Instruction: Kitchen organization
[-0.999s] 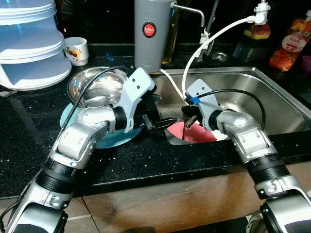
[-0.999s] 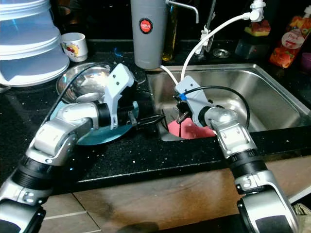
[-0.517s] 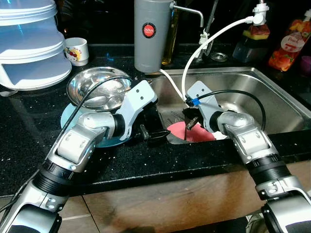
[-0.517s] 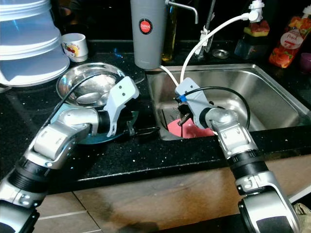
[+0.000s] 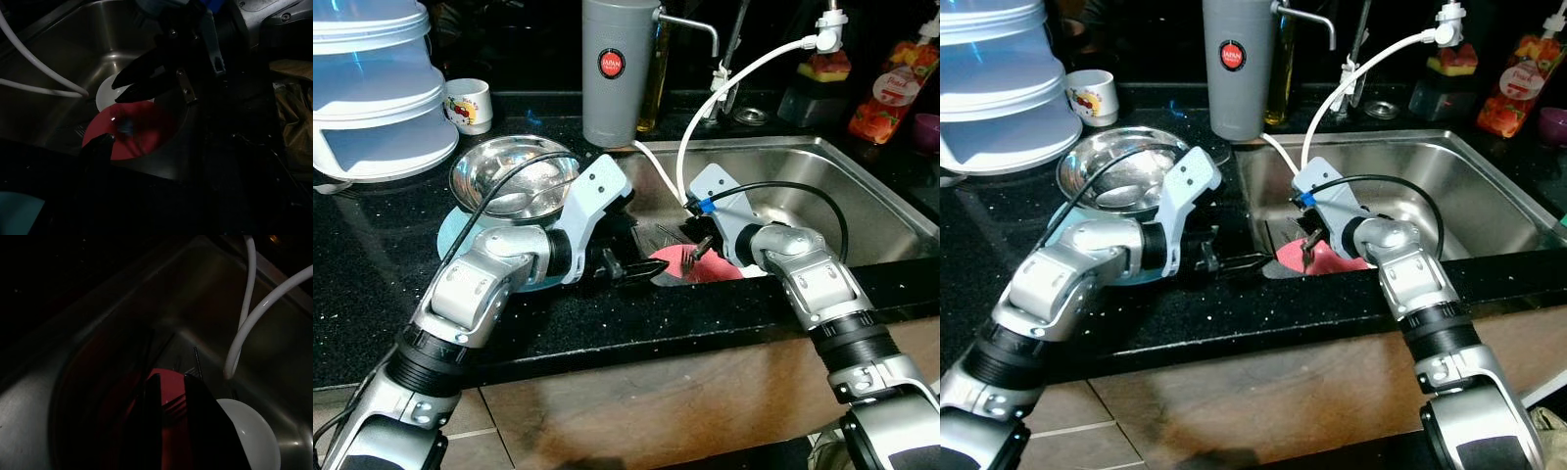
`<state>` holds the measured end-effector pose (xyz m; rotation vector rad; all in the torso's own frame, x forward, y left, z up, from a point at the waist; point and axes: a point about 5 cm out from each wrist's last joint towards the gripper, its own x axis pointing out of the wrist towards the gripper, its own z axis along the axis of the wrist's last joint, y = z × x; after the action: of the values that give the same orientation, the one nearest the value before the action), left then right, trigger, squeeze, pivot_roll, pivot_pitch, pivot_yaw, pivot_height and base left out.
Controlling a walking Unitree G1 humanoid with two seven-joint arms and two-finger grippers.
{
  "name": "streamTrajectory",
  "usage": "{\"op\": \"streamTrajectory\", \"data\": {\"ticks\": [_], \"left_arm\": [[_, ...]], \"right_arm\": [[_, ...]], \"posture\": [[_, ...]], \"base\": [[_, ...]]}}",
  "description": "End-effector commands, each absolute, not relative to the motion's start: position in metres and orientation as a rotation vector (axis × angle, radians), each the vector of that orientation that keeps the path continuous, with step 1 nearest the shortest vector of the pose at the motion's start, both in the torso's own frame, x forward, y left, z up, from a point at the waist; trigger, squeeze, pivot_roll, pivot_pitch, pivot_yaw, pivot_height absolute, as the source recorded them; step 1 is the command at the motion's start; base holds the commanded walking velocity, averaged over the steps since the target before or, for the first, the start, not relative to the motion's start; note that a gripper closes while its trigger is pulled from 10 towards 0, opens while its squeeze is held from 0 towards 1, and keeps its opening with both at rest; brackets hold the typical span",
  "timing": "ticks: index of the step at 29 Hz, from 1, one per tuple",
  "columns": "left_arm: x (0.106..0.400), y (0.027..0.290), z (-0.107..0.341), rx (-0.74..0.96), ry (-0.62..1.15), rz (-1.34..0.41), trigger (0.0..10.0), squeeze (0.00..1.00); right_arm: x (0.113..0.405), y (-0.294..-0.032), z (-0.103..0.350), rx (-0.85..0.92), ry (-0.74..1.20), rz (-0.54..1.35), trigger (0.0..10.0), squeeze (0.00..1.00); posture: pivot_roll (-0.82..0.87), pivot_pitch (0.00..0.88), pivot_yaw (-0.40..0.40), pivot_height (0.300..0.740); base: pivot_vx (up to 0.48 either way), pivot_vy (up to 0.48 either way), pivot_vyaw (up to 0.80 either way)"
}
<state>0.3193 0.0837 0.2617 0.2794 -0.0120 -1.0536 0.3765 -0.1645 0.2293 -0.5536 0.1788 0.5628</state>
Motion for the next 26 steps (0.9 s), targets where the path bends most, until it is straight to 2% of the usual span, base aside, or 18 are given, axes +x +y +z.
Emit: {"op": "streamTrajectory", "data": {"ticks": [1,10,15,18,26], "left_arm": [[0.318,0.084,0.266,0.266,-0.022,-1.059,10.0,0.00],[0.310,0.080,0.284,0.217,-0.078,-1.107,10.0,0.00],[0.306,0.079,0.298,0.224,-0.135,-1.110,10.0,0.00],[0.300,0.079,0.326,0.168,-0.271,-1.118,10.0,0.00],[0.290,0.087,0.360,0.096,-0.381,-1.114,10.0,0.00]], "right_arm": [[0.375,-0.165,0.228,-0.568,0.184,0.557,10.0,0.00],[0.378,-0.165,0.235,-0.562,0.156,0.528,10.0,0.00],[0.381,-0.165,0.247,-0.502,0.092,0.492,10.0,0.00],[0.388,-0.172,0.270,-0.416,-0.021,0.380,10.0,0.00],[0.394,-0.189,0.300,-0.345,-0.149,0.196,10.0,0.00]], "posture": [[0.04,0.076,-0.060,0.740],[0.04,0.078,-0.060,0.740],[0.04,0.079,-0.061,0.740],[0.04,0.079,-0.061,0.740],[0.05,0.082,-0.064,0.740]], "base": [[0.000,0.000,0.00],[0.000,0.000,0.00],[0.000,0.000,0.00],[0.000,0.000,0.00],[0.000,0.000,0.00]]}}
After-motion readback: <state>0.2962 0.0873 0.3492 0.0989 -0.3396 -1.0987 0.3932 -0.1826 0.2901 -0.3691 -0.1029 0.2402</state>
